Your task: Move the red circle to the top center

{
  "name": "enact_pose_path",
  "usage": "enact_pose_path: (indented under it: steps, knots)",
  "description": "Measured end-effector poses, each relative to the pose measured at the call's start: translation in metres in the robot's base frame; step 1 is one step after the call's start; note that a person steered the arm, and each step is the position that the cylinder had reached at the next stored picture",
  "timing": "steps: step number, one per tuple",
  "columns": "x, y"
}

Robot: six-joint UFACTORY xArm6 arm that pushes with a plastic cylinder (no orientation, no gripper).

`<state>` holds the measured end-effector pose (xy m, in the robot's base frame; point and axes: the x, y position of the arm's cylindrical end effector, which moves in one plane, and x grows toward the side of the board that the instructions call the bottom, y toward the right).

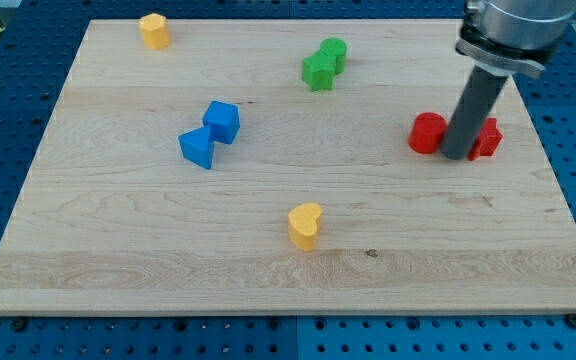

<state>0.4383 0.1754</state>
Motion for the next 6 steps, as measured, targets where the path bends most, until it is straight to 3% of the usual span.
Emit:
enact_pose_path:
  steps: [2, 4, 6]
  knots:
    - [-0.045, -0.064]
    - [-0.054, -0.018]
    - [-0.075, -0.050]
